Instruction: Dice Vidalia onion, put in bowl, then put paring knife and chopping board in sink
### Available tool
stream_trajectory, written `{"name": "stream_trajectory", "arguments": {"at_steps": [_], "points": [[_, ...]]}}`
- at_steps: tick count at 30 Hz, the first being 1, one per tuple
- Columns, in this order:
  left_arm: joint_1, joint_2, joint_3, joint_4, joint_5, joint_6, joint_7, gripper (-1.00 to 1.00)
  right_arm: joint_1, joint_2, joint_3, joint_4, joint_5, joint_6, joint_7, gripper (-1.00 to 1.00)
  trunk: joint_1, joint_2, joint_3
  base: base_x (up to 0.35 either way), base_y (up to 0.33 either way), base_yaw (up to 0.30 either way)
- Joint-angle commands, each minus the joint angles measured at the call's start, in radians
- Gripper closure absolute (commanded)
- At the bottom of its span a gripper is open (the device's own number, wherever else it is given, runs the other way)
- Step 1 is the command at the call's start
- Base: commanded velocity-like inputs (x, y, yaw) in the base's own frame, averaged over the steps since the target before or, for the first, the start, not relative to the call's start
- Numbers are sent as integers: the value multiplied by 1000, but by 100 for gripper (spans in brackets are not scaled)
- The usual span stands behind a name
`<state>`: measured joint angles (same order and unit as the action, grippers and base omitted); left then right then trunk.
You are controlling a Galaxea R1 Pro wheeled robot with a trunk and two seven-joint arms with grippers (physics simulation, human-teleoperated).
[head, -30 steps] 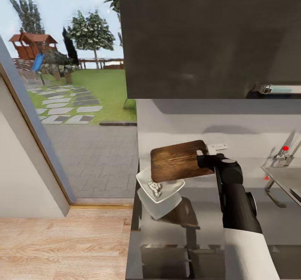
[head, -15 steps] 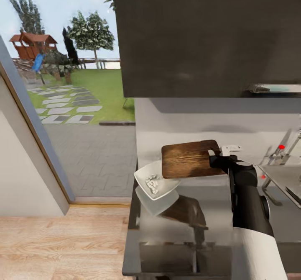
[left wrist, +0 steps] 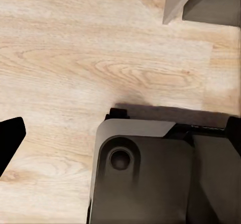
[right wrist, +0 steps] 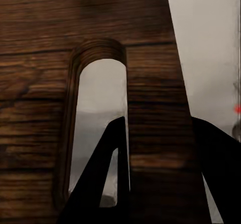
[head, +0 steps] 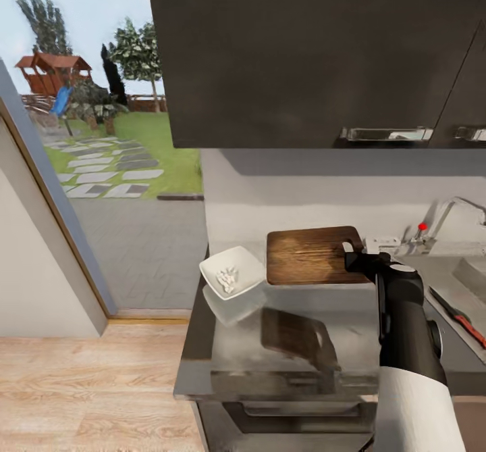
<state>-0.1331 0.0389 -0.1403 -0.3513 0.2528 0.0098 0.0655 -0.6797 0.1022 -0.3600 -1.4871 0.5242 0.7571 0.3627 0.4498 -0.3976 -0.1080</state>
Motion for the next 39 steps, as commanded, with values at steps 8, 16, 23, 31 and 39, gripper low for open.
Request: {"name": "stream_trajectory", "arguments": {"at_steps": [8,16,23,31,39], "points": [[0,1,-9,-2,9,1,7,-100,-1,2,-2,-1,8,2,10,100,0,-2,-2,-230,-215,0],[0,1,-9,-2,8,1,7,-100,-1,3,-2,3,8,2,9,100,0,-2,-2,-231,-226,0],[0,1,-10,-2,8,1,6,-100,-1,4,-2,4,8,2,9,100,0,-2,-2,-236,-231,0],[0,1,-10,-2,8,0,7,-100,-1,4,-2,7,8,1,8,100,0,-2,-2,-184,-266,0],[0,1,-10,-2,8,0,7,-100,-1,4,-2,16,8,1,7,100,0,-2,-2,-157,-282,0]]}}
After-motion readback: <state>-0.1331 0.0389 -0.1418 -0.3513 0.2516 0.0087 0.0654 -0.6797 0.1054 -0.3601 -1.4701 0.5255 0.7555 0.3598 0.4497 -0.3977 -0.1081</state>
